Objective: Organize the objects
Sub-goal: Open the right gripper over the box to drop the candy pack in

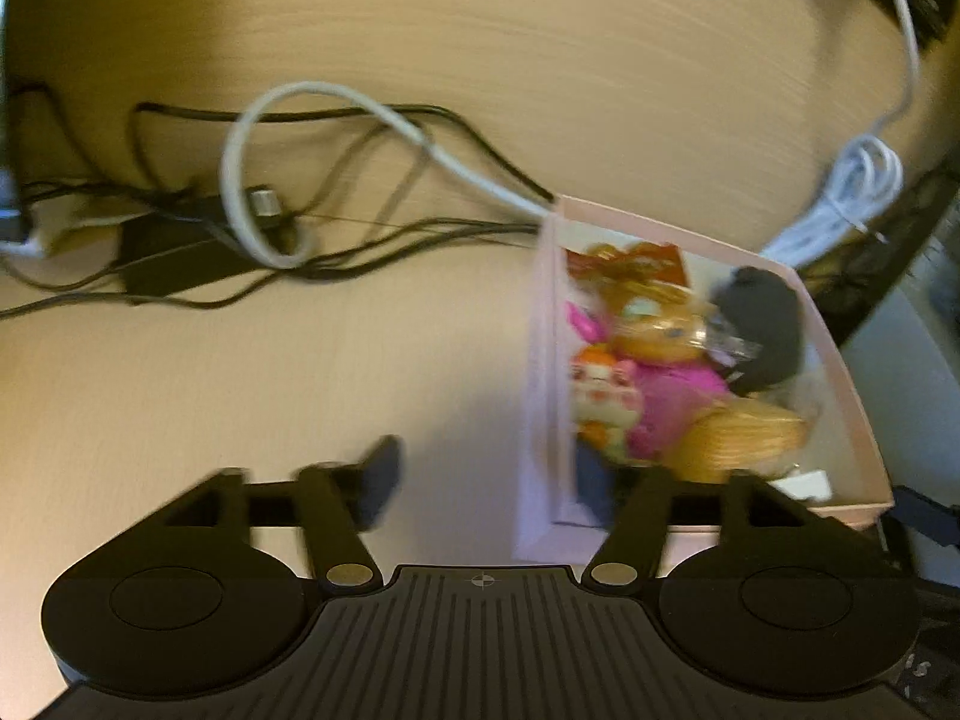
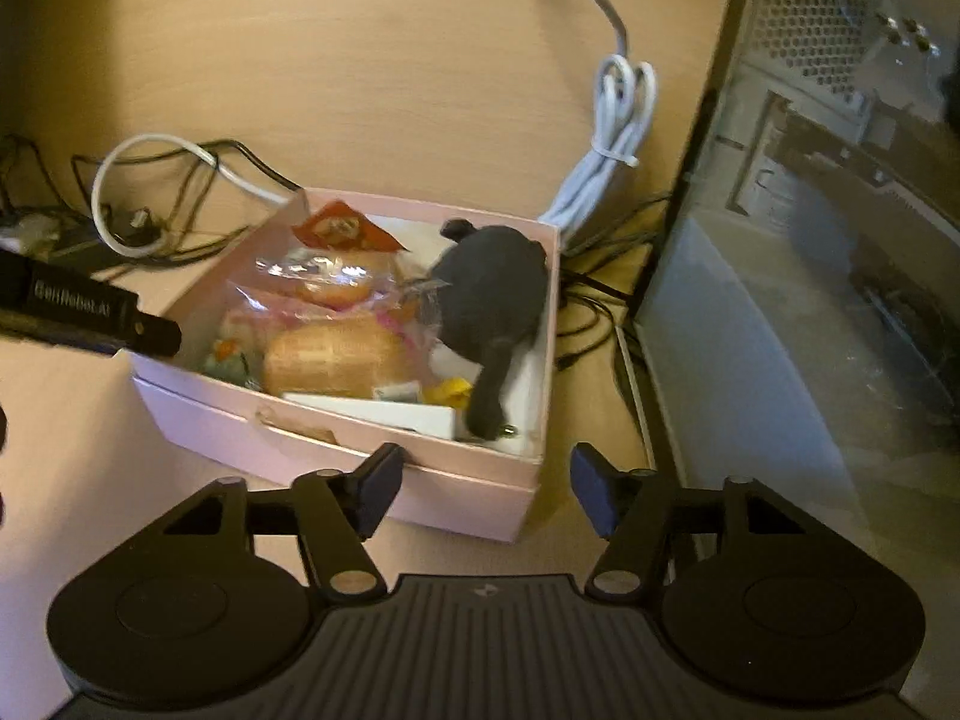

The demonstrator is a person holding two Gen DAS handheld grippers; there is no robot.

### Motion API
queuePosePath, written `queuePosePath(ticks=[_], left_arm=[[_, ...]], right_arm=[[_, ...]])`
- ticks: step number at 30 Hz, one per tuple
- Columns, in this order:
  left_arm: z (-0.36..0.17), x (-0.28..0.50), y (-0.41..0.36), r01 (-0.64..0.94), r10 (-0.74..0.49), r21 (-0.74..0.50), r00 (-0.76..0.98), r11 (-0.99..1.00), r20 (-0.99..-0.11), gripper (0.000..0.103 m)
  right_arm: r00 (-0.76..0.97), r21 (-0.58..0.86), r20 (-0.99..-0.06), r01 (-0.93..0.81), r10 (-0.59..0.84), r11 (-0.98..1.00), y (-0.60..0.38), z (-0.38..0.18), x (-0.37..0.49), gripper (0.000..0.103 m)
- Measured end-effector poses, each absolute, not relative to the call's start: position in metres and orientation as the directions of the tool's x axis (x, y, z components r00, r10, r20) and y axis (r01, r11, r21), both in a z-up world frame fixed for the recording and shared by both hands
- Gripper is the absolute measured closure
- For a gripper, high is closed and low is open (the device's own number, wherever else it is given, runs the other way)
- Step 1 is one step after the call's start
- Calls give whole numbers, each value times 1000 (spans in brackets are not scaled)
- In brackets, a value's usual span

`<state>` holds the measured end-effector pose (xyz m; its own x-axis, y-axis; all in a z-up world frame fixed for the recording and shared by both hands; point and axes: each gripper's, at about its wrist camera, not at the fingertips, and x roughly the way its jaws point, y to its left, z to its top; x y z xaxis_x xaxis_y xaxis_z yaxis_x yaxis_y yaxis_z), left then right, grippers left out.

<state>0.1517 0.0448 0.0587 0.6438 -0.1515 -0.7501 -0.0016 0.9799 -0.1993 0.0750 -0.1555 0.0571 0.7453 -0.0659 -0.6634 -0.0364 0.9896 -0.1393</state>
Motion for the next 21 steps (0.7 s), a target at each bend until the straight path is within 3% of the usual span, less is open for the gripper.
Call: queuePosePath(ticks=[2, 6, 8, 15, 21], left_arm=[[59, 145, 54, -24, -133, -197, 657, 980, -742, 19], [57, 150, 73, -57, -129, -223, 667, 973, -734, 16], [55, 154, 79, -63, -138, -235, 655, 970, -743, 9], [62, 139, 85, -25, -162, -243, 681, 970, -714, 16], [84, 83, 92, 76, -192, -200, 726, 977, -661, 16]], right_arm=[[745, -137, -665, -59, -47, 989, -150, 55, 76, 39], [747, -159, -664, -92, -37, 983, -138, 54, 82, 35], [750, -181, -660, -105, -41, 978, -131, 55, 82, 32], [758, -247, -636, -27, -141, 969, -124, 57, 75, 29], [738, -163, -659, 48, -145, 985, -133, 67, 38, 2]])
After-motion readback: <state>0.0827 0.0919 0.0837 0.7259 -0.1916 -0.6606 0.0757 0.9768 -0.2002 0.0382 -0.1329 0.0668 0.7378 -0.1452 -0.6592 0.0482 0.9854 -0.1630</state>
